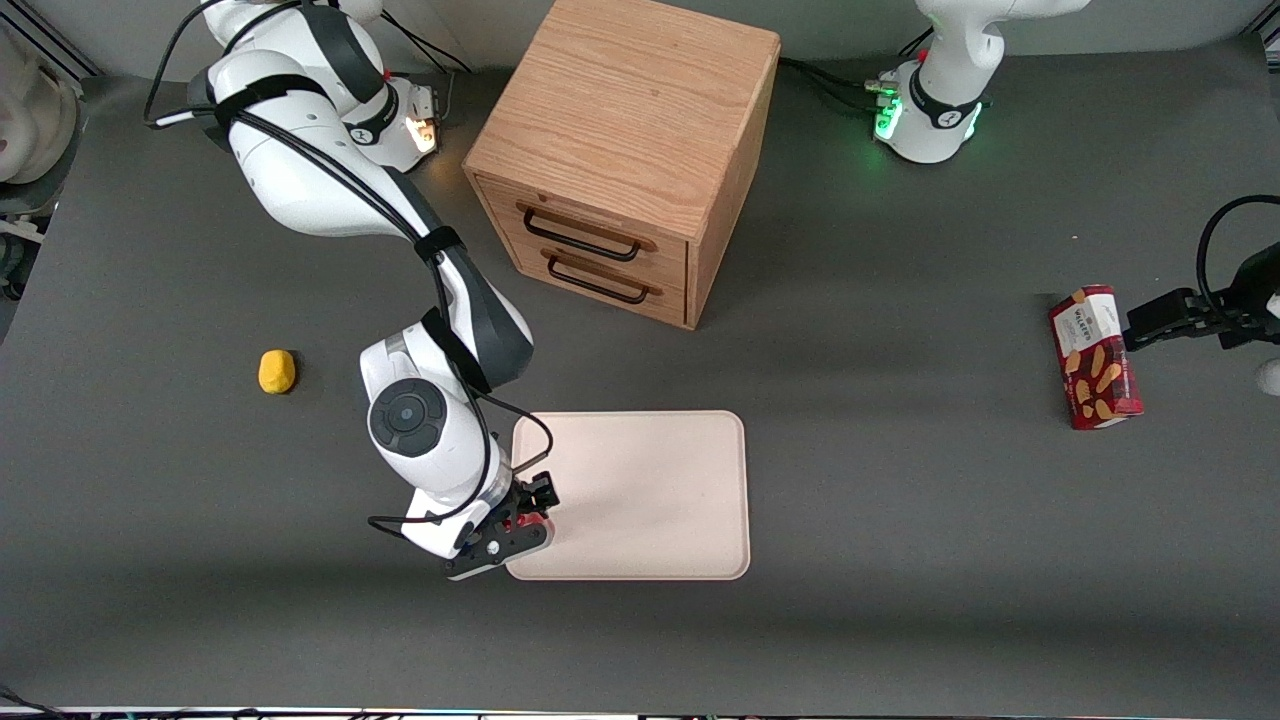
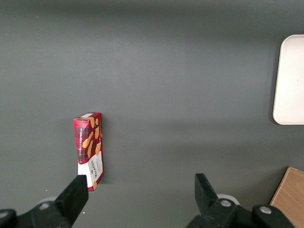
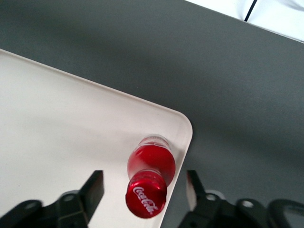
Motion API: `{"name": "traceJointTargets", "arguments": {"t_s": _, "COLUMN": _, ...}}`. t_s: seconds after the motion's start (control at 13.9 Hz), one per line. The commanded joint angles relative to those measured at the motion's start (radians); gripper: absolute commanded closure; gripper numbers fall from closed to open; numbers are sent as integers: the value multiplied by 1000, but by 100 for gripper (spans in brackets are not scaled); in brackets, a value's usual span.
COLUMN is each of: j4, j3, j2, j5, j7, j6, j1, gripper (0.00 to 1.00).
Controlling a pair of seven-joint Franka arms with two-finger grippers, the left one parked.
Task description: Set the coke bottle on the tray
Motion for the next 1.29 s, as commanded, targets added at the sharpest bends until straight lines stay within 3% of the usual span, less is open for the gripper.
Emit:
{"name": "traceJointTargets", "arguments": {"t_s": 0.0, "j4": -14, "j3": 9, "j2": -32, "j5": -14, "j7": 23, "j6": -2, "j1": -8, "gripper": 0}}
{"name": "traceJointTargets", "arguments": {"t_s": 0.36, "j4": -164, "j3": -6, "j2": -222, "j5": -8, "j7": 16, "j6": -174, "j1": -46, "gripper": 0}}
{"name": "traceJointTargets", "arguments": {"t_s": 0.5, "j4": -346, "j3": -43, "j2": -374, "j5": 94, "j7": 13, "j6": -167, "j1": -80, "gripper": 0}}
{"name": "traceJointTargets", "arguments": {"t_s": 0.65, "j4": -501, "j3": -148, "j2": -518, "j5": 229, "j7": -9, "j6": -165, "j1": -72, "gripper": 0}}
{"name": "traceJointTargets", "arguments": {"t_s": 0.72, "j4": -579, "j3": -175, "j2": -588, "j5": 245, "j7": -22, "j6": -165, "j1": -74, "gripper": 0}}
{"name": "traceJointTargets", "arguments": {"t_s": 1.01, "j4": -877, "j3": -268, "j2": -901, "j5": 239, "j7": -42, "j6": -171, "j1": -71, "gripper": 0}}
{"name": "traceJointTargets", "arguments": {"t_s": 1.22, "j4": -934, "j3": -308, "j2": -1057, "j5": 196, "j7": -38, "j6": -287, "j1": -72, "gripper": 0}}
